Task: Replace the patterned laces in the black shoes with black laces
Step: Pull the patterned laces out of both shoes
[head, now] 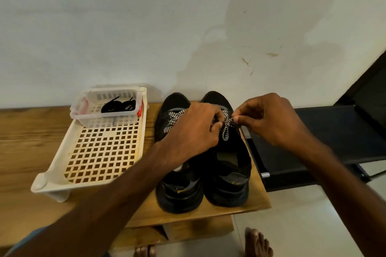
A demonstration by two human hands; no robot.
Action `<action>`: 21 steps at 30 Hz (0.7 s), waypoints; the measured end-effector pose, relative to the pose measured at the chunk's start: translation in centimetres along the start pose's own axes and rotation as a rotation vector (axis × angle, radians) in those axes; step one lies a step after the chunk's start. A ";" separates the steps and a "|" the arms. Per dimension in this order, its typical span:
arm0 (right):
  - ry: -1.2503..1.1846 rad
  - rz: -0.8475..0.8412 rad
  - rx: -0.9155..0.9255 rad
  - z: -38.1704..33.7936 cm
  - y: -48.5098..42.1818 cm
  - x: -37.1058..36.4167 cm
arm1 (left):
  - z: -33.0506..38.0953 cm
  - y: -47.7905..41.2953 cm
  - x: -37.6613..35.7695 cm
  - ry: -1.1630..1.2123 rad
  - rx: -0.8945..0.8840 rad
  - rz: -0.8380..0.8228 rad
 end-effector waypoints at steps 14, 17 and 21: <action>-0.638 0.157 -0.330 0.8 0.8 2.7 | 0.2 0.3 -0.4 -0.034 -0.004 -0.009; -1.066 0.173 -0.411 0.1 1.0 3.8 | 0.3 0.4 -0.3 -0.043 -0.009 -0.011; -0.881 0.261 -0.416 0.7 0.9 3.5 | 0.1 0.5 0.1 -0.026 0.003 -0.013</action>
Point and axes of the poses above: each hand's wrist, its own y-axis away from the middle knuckle, its own x-axis out of the back of the hand, z = x × y, the point moved 6 cm from there along -y, towards the middle knuckle, and after that the axes turned 10 degrees about z, right-handed, at the moved point
